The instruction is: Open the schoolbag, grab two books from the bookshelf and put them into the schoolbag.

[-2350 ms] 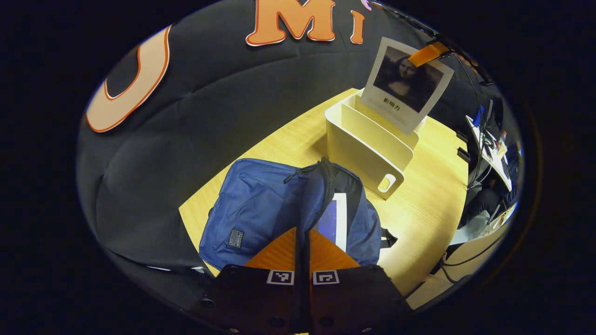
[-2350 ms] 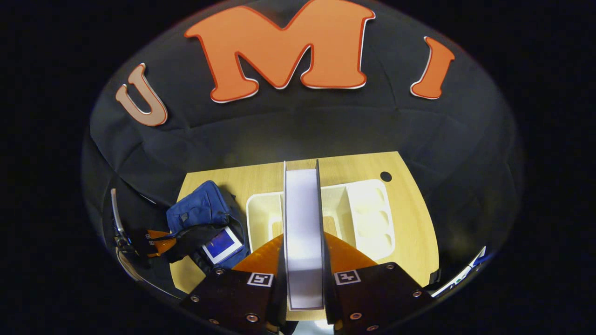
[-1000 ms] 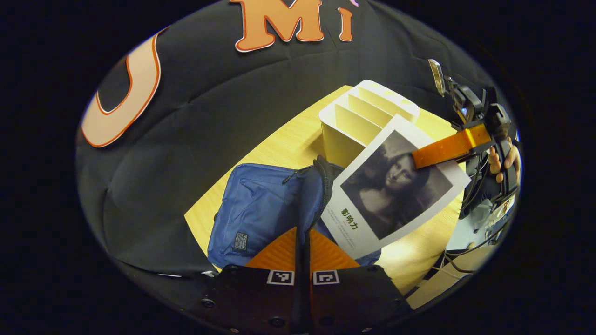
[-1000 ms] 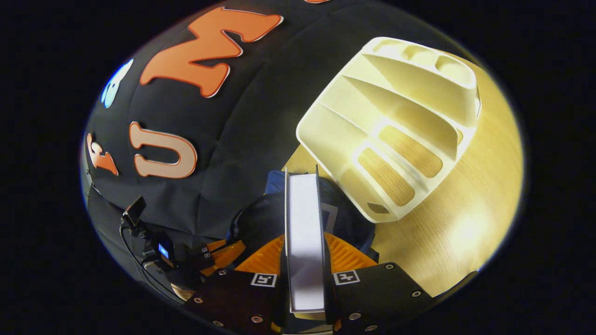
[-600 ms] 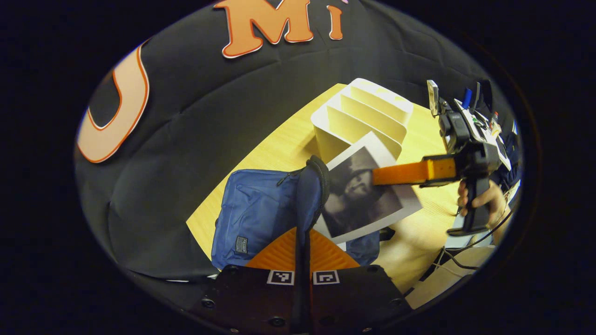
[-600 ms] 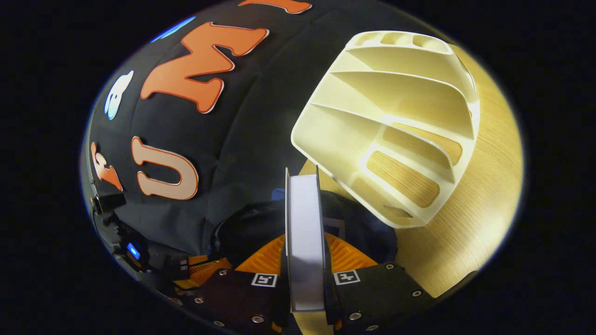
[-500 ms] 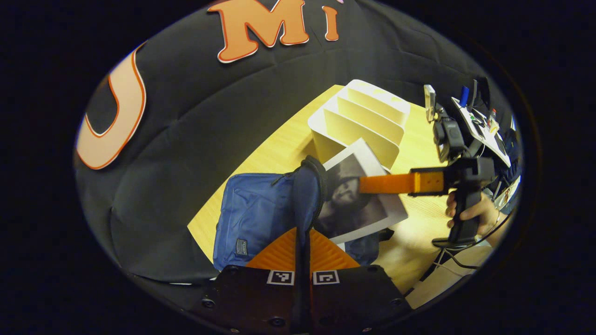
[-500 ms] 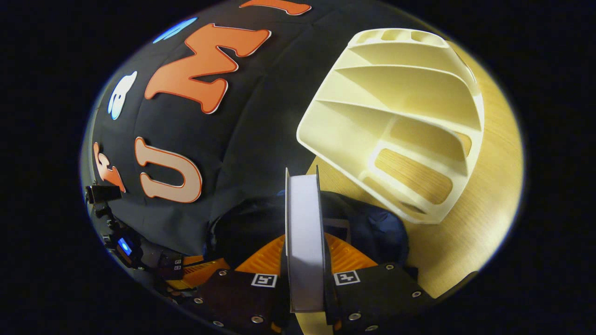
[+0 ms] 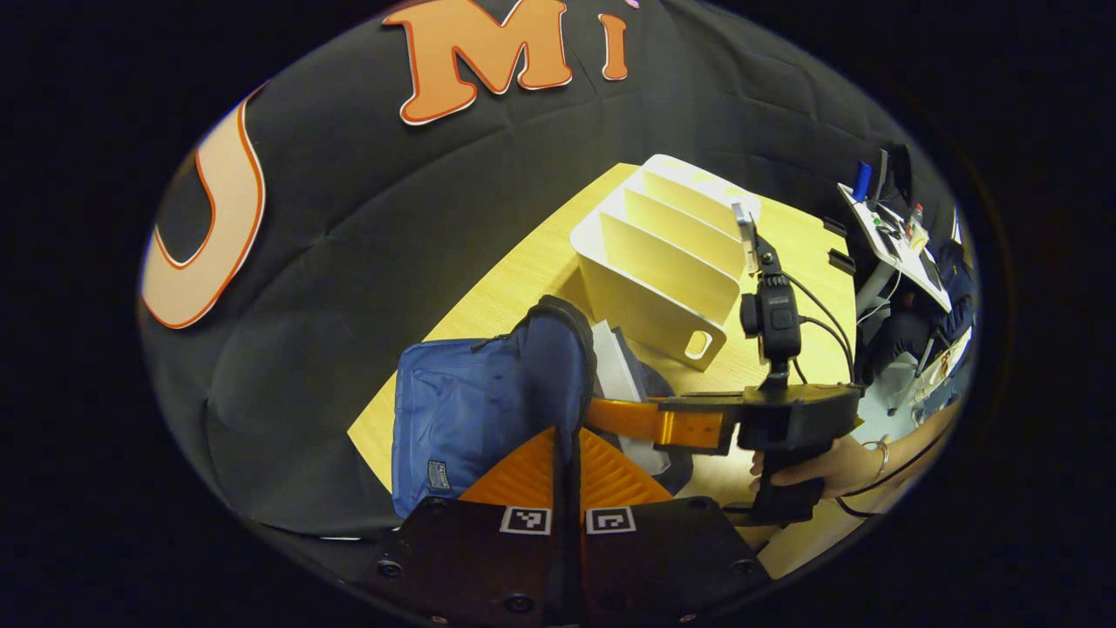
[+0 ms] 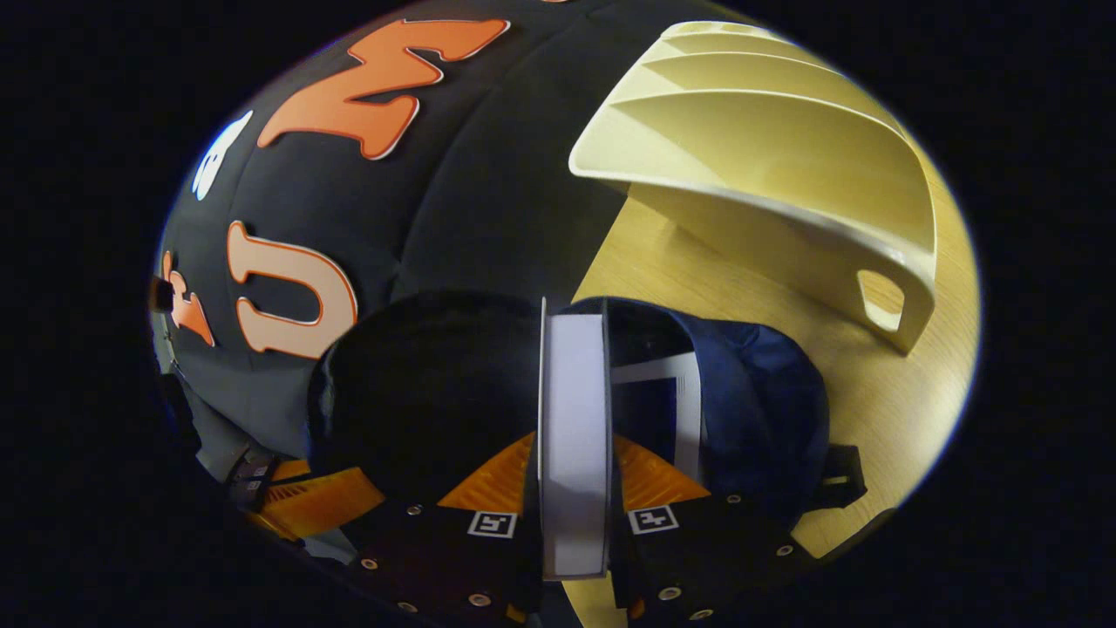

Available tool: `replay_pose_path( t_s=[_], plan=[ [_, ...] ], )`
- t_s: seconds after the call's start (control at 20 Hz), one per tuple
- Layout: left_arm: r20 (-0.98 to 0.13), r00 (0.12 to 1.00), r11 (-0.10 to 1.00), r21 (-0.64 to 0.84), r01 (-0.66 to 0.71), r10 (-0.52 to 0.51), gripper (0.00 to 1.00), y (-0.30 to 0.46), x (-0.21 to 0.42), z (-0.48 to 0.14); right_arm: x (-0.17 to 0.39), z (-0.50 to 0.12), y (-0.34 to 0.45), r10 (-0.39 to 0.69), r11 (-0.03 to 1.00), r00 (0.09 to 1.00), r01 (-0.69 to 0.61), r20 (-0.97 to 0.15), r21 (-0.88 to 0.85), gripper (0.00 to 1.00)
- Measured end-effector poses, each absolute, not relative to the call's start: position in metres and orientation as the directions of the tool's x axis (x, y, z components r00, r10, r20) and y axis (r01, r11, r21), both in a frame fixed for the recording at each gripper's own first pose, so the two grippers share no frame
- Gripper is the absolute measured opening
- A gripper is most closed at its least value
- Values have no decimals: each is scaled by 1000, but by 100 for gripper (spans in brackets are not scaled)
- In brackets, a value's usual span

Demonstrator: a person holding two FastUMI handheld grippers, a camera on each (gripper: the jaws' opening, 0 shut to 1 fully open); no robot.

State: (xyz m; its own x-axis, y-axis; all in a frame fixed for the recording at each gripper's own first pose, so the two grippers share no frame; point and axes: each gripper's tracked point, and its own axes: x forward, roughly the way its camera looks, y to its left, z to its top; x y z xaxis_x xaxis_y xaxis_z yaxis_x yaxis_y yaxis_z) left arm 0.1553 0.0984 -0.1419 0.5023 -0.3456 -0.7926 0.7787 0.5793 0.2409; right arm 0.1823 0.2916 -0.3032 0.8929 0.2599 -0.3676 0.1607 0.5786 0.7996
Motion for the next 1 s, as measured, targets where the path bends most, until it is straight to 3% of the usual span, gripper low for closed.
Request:
replay_pose_path(
  t_s=[0.15,0.3,0.35,0.4,0.45,0.5,0.6,1.0],
  plan=[
    [-793,501,593,230,772,-345,0,101,155,-143,178,-313,291,271,609,846,219,-459,762,37],
    [-797,496,607,214,766,-345,1,103,152,-146,170,-322,291,279,662,806,232,-522,713,50],
    [-797,495,608,211,765,-346,0,102,151,-147,166,-322,294,294,669,791,232,-537,707,70],
    [-798,496,610,212,764,-344,1,103,151,-148,163,-326,297,302,674,773,240,-558,698,57],
    [-798,496,612,212,762,-341,1,103,151,-148,160,-330,298,306,682,756,250,-579,687,62],
    [-797,498,616,211,759,-341,1,104,151,-150,157,-335,297,295,704,741,258,-603,662,78],
    [-796,501,627,207,751,-338,1,106,150,-152,150,-348,284,246,771,704,275,-667,574,94],
    [-800,499,641,195,743,-335,1,105,141,-166,135,-327,234,218,812,689,265,-691,520,97]
  ],
)
